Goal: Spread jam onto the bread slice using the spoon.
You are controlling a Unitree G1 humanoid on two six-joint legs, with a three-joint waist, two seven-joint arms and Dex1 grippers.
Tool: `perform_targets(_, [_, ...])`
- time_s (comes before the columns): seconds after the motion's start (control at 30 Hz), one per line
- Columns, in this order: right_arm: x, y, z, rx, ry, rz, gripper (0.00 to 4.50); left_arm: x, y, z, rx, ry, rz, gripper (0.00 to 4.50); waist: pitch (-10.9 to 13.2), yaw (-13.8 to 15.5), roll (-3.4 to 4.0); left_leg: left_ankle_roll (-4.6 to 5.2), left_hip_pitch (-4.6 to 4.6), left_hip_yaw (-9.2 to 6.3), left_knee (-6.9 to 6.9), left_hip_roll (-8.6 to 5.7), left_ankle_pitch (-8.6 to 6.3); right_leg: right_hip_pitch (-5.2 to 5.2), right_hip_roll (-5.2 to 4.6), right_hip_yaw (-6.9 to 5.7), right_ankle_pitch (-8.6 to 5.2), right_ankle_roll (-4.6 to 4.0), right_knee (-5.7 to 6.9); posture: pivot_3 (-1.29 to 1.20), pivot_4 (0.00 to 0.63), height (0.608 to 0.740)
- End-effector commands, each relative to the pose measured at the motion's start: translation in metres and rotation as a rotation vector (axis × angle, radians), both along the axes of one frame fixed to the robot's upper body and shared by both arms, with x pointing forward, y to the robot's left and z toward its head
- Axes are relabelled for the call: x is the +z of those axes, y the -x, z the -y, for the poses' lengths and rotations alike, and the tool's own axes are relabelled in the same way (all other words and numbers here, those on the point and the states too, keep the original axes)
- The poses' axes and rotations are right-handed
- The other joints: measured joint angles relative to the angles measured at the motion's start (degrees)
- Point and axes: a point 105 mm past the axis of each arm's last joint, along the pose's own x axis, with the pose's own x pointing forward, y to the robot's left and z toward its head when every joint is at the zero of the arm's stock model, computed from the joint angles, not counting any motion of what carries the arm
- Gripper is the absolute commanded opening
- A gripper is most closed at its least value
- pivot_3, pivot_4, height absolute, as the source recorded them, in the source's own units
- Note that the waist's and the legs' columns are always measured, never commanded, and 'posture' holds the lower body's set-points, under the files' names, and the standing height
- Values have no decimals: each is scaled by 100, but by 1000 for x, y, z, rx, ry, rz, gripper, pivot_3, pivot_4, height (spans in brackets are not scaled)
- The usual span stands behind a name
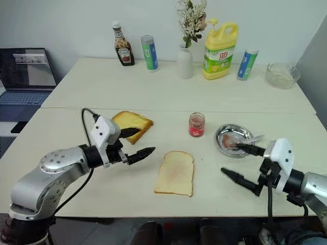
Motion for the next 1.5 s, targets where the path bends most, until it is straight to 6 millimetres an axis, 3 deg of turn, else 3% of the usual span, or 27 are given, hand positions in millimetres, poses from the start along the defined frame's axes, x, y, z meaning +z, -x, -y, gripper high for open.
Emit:
perform_targets(0.03, [10,-9,34,-279,-150,55,4500,22,20,26,-262,-79,107,4464,-1,-10,-1,0,-3,-3,0,3,0,0,3,-2,0,0,0,0,150,740])
perform_targets(0.27, [-5,-32,86,-626,-323,13,4500,31,26,44,-421,-85,91,4464,-1,-99,10,1,6,6,-5,9,-1,-3,10,7,0,0,6,0,150,740])
perform_targets(0.33, [-11,-39,92,-671,-387,-33,4500,31,25,46,-435,-105,102,4464,-1,-100,10,2,7,6,-3,9,0,-3,11,7,0,0,11,0,150,740])
perform_targets(0.53, [-42,-71,95,-726,-565,-170,4500,25,23,56,-471,-153,125,4464,-2,-85,16,3,6,7,-5,7,0,-4,12,9,0,0,8,0,150,740])
perform_targets(0.77, [-57,-95,97,-721,-736,-273,4500,21,27,61,-481,-158,121,4464,-1,-78,22,3,-14,9,-5,7,0,-25,12,10,7,-11,10,0,150,740])
perform_targets(1.07, [-67,-122,96,-692,-801,-341,4500,19,26,65,-484,-162,122,4464,-1,-84,23,3,-21,9,-4,8,0,-33,13,8,8,-12,10,0,150,740])
perform_targets(1.33, [-65,-136,90,-644,-839,-360,4500,18,26,65,-492,-173,125,4464,-1,-88,23,3,-22,9,-5,9,0,-34,14,8,14,-22,11,0,150,740])
perform_targets(1.43, [-64,-136,91,-643,-847,-358,3903,16,27,65,-491,-178,125,4500,-1,-85,23,4,-22,9,-5,9,0,-34,14,8,14,-22,11,0,150,740])
perform_targets(1.5, [-64,-135,91,-641,-850,-357,3216,16,27,65,-490,-178,124,4500,-1,-84,23,3,-23,9,-5,9,0,-34,13,8,14,-22,11,0,150,740])
